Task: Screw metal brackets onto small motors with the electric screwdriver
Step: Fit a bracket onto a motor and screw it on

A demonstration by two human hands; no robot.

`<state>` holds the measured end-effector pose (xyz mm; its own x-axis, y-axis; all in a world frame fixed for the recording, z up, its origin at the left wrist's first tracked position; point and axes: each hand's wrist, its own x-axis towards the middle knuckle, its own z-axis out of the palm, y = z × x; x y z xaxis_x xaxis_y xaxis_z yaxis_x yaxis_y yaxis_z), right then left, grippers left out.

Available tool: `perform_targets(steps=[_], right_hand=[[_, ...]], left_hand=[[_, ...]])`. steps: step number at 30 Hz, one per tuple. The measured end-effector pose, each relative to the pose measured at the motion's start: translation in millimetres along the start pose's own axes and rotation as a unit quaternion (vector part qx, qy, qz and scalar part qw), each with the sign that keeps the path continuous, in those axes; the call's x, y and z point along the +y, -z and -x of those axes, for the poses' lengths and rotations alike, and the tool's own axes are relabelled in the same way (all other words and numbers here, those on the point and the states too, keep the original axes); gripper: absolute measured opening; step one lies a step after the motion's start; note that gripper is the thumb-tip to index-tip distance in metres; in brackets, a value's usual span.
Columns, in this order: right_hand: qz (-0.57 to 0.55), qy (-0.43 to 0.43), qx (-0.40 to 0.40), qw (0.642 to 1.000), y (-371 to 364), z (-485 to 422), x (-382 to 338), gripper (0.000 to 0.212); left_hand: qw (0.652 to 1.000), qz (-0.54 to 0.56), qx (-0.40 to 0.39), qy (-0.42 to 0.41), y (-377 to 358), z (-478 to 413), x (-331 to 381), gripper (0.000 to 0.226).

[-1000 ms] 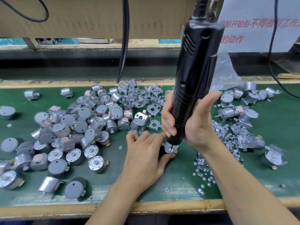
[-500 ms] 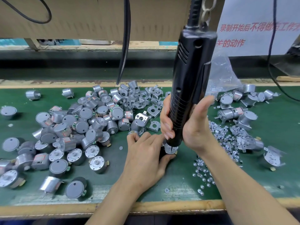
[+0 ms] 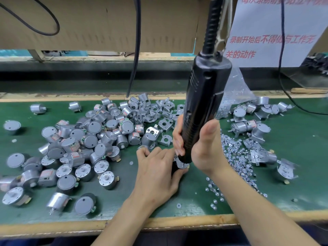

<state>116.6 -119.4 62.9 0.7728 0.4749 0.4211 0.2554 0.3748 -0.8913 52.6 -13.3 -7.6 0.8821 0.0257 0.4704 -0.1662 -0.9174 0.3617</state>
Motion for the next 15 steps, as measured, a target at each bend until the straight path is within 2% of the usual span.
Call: perform_targets(steps=[4, 10, 13, 15], right_hand=[[0.013, 0.029, 0.045, 0.998, -3, 1, 0, 0.072], [0.075, 0.070, 0.165, 0.981, -14, 7, 5, 0.081], [0.082, 0.060, 0.173, 0.980, -9, 9, 5, 0.094], [0.129, 0.059, 0.176, 0.974, 1, 13, 3, 0.095]], left_hand=[[1.000, -0.012, -0.007, 0.003, 1, 0, 1, 0.025], [0.999, -0.021, -0.022, 0.018, 2, 0, 1, 0.033], [0.999, -0.023, -0.018, 0.016, 1, -1, 2, 0.035], [1.000, -0.025, -0.009, 0.016, -1, 0, 3, 0.035]])
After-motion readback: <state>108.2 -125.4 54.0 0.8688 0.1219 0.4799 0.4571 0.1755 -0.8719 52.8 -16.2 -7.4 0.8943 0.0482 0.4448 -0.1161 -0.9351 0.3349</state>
